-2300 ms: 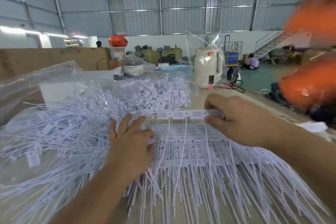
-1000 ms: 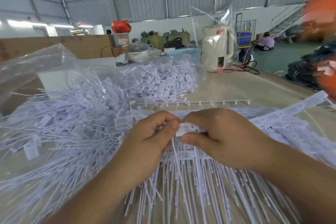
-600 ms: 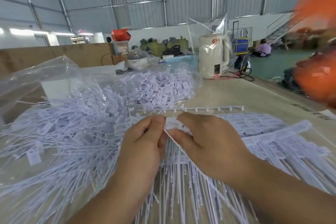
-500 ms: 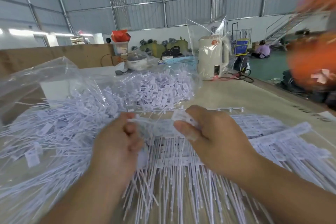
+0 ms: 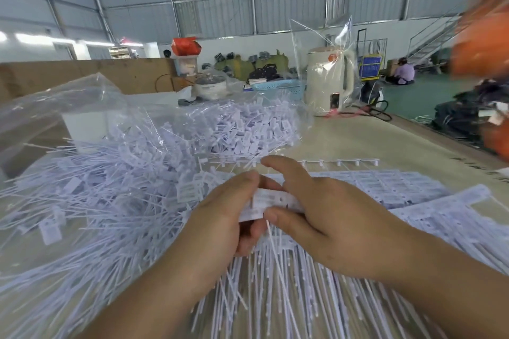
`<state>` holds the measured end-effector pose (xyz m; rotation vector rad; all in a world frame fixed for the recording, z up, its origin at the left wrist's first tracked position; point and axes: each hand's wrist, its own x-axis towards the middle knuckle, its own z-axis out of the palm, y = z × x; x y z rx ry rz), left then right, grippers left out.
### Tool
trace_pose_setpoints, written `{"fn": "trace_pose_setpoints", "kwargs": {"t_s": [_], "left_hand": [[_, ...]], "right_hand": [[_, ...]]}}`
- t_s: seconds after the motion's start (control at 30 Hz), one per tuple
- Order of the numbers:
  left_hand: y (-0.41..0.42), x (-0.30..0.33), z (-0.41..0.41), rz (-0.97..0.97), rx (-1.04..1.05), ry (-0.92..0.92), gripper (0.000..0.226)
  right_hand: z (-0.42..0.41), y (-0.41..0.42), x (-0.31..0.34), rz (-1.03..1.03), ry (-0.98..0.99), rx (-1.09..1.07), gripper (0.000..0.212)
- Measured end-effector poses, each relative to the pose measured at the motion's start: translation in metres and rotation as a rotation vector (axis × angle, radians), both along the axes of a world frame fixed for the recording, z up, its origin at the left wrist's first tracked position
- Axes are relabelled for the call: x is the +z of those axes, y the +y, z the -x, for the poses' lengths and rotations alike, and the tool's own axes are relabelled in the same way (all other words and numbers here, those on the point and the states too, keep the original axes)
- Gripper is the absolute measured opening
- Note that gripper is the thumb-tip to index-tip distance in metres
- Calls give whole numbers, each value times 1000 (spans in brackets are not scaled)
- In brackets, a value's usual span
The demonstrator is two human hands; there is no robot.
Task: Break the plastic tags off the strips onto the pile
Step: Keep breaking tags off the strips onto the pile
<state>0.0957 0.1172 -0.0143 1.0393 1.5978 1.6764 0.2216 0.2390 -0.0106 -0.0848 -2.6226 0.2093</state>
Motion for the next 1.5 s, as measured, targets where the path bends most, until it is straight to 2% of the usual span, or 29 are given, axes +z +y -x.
{"fn": "trace_pose_setpoints", "kwargs": {"t_s": [0.1,0.23,0.3,0.4,0.47,0.53,0.6,0.7,0.87,1.0,1.07,1.13,1.17,1.2,1.27,1.37,1.5], "left_hand": [[1,1,1,31,-30,178,25],[0,3,7,68,-49,250,14],[-2,5,11,50,-58,236,13],[-2,4,14,38,-102,219,24],[-2,2,14,43,-134,214,26],[1,-1,11,19,-108,190,26],[4,-3,7,-38,-46,130,22],[10,-5,1,-147,45,45,18],[13,-8,-10,-252,196,53,26],[14,-10,-15,-294,225,48,27],[11,-9,-13,-341,195,-88,26],[5,-5,-4,-385,172,-240,20],[3,-4,3,-377,162,-244,18],[1,-3,8,-343,146,-198,16],[0,-2,9,-251,98,-73,18],[2,-6,3,-136,42,79,22],[0,-9,6,-78,-17,211,27]], "right_hand": [[2,-2,3,-53,-40,5,61],[-1,-2,1,92,-58,41,69],[-4,3,4,125,-39,23,61],[-6,9,8,158,-111,-26,33],[-7,10,7,252,-162,-13,33],[-8,9,7,261,-153,-25,32],[-6,7,8,235,-98,-64,26],[-3,-1,7,148,-8,-191,34],[8,-12,2,168,110,-282,33],[12,-15,-3,122,189,-283,31],[12,-13,-1,212,301,-294,38],[7,-3,3,379,502,-260,43],[3,2,5,399,536,-228,42],[0,4,6,382,494,-181,37],[-1,2,2,348,244,-54,20],[2,-4,-6,238,-34,37,60],[3,-7,-6,88,-131,19,78]]}}
